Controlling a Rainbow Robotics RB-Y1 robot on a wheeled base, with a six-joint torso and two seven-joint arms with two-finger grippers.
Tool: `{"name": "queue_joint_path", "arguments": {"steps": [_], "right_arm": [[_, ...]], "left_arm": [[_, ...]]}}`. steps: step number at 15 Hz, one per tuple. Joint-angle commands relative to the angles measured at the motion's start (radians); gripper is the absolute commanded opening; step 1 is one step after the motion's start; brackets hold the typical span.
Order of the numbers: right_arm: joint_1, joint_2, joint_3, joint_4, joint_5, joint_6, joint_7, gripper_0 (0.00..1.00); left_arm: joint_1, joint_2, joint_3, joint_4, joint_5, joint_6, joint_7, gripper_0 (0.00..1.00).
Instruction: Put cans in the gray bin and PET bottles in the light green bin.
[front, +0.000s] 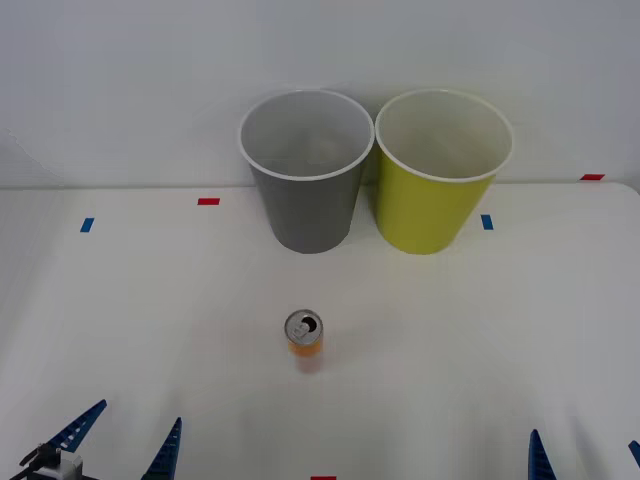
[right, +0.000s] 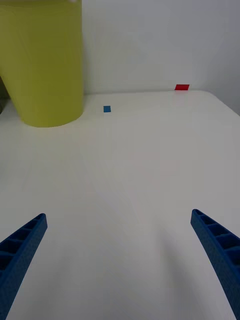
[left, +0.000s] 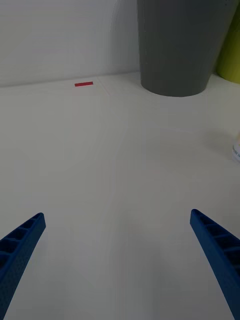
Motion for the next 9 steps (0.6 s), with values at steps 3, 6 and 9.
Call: {"name": "queue_joint_path", "arguments": {"steps": [3,6,9], "right_arm": [[0.0,0.0,0.0,0.0,0.0,0.0,0.0,1.0],[0.0,0.0,0.0,0.0,0.0,0.0,0.0,1.0],[0.0,0.0,0.0,0.0,0.0,0.0,0.0,1.0]], "left_arm": [[0.0,0.0,0.0,0.0,0.0,0.0,0.0,1.0],[0.0,0.0,0.0,0.0,0.0,0.0,0.0,1.0],[0.0,0.0,0.0,0.0,0.0,0.0,0.0,1.0]]}}
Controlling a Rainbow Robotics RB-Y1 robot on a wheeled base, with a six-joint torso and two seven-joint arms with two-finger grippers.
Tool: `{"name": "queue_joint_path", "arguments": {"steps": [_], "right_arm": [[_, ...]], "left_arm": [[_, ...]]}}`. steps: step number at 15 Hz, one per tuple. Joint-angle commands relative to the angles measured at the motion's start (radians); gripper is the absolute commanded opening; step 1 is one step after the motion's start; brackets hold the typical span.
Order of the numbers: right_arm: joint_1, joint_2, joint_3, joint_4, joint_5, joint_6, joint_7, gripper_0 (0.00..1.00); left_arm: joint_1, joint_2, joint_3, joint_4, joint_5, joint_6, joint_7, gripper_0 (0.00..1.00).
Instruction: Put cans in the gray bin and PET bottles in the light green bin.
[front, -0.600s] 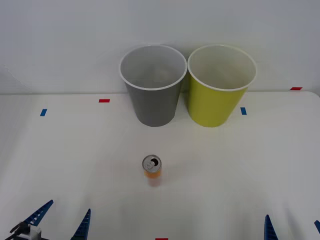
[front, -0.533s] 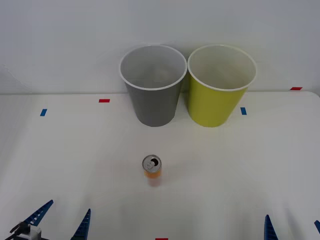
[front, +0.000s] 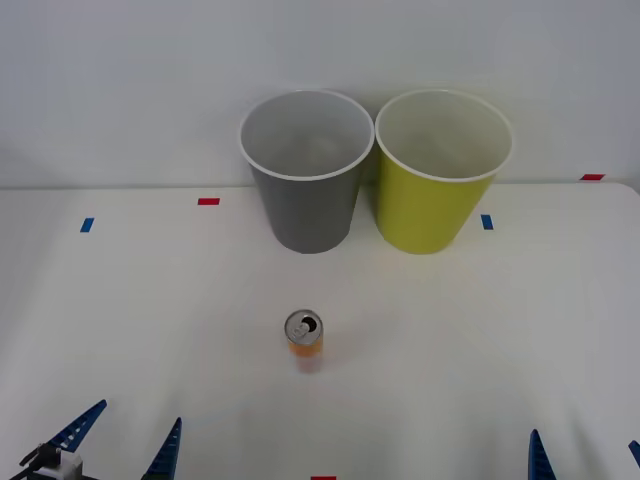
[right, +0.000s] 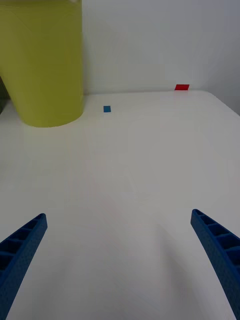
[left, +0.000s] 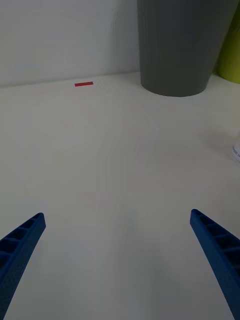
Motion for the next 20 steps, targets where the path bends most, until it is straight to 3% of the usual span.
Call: {"name": "queue_joint_path", "arguments": {"steps": [1,20], "right_arm": [[0.0,0.0,0.0,0.0,0.0,0.0,0.0,1.0],[0.0,0.0,0.0,0.0,0.0,0.0,0.0,1.0]], "left_arm": [[0.0,0.0,0.0,0.0,0.0,0.0,0.0,1.0],[0.0,0.0,0.0,0.0,0.0,0.0,0.0,1.0]]}}
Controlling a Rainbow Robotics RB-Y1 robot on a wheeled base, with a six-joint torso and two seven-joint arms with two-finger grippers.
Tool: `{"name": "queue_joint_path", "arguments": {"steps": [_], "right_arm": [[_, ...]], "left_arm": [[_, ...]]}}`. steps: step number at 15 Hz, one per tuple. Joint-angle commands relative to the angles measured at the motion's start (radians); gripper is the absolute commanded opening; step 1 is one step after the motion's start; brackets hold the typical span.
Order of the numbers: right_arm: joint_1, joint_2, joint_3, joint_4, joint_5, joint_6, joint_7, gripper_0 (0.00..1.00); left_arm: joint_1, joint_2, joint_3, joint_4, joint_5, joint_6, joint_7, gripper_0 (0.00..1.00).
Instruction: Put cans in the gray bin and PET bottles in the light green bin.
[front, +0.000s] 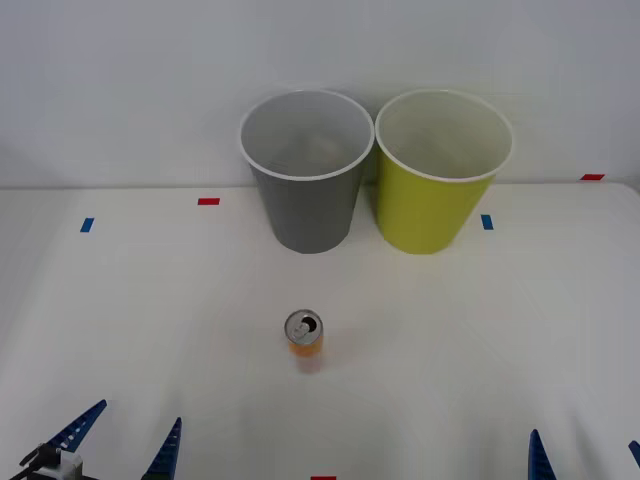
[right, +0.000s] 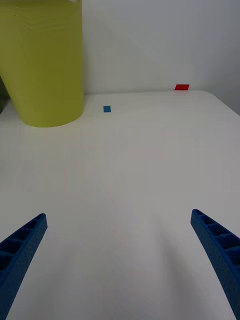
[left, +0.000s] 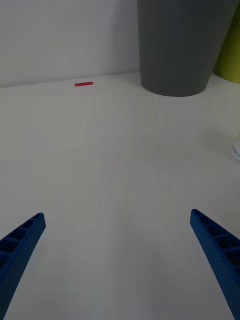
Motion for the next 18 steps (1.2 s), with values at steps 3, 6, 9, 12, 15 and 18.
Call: {"name": "queue_joint_path", "arguments": {"steps": [3,6,9,12,15,18], "right_arm": [[0.0,0.0,0.0,0.0,0.0,0.0,0.0,1.0],[0.0,0.0,0.0,0.0,0.0,0.0,0.0,1.0],[0.0,0.0,0.0,0.0,0.0,0.0,0.0,1.0],[0.0,0.0,0.0,0.0,0.0,0.0,0.0,1.0],[0.0,0.0,0.0,0.0,0.0,0.0,0.0,1.0],[0.0,0.0,0.0,0.0,0.0,0.0,0.0,1.0]], "left_arm": [[0.0,0.0,0.0,0.0,0.0,0.0,0.0,1.0],[0.0,0.0,0.0,0.0,0.0,0.0,0.0,1.0],[0.0,0.0,0.0,0.0,0.0,0.0,0.0,1.0],[0.0,0.0,0.0,0.0,0.0,0.0,0.0,1.0],[0.0,0.0,0.0,0.0,0.0,0.0,0.0,1.0],[-0.015,-0.014,-0.02,0.044,0.0,0.014,-0.002,1.0]]}}
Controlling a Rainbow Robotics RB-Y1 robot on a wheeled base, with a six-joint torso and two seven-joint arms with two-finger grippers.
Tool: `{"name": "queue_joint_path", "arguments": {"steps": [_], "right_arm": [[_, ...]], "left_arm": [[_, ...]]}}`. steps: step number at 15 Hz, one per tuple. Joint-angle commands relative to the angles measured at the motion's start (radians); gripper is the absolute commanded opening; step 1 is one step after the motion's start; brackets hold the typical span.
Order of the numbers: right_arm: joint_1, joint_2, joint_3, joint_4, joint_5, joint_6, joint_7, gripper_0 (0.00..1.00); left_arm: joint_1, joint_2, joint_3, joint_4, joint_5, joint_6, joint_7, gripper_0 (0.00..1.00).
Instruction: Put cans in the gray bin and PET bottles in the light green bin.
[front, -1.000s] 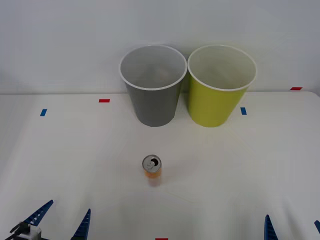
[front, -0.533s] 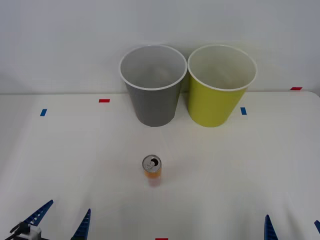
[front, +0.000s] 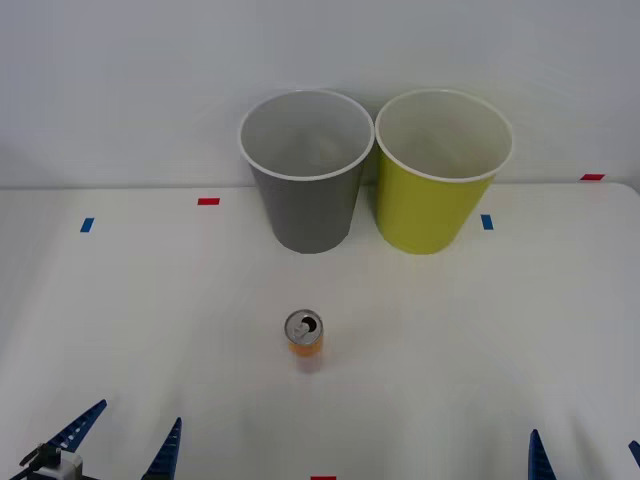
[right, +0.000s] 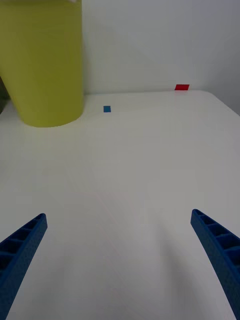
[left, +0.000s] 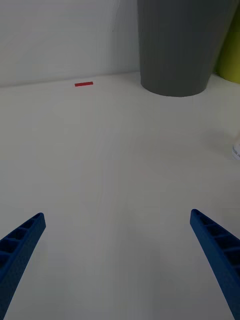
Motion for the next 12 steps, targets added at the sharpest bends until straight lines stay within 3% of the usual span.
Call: {"name": "queue_joint_path", "arguments": {"steps": [1,4,6,9,12], "right_arm": [[0.0,0.0,0.0,0.0,0.0,0.0,0.0,1.0],[0.0,0.0,0.0,0.0,0.0,0.0,0.0,1.0],[0.0,0.0,0.0,0.0,0.0,0.0,0.0,1.0],[0.0,0.0,0.0,0.0,0.0,0.0,0.0,1.0],[0.0,0.0,0.0,0.0,0.0,0.0,0.0,1.0]], "left_arm": [[-0.029,-0.012,-0.018,0.064,0.003,-0.017,0.0,1.0],[-0.04,0.0,-0.018,0.074,0.012,-0.109,-0.008,1.0],[-0.064,0.021,-0.041,0.075,-0.043,-0.164,-0.011,1.0],[-0.09,0.048,-0.063,0.081,-0.112,-0.187,-0.017,1.0],[-0.153,0.094,-0.107,0.095,-0.12,-0.192,-0.018,1.0]]}}
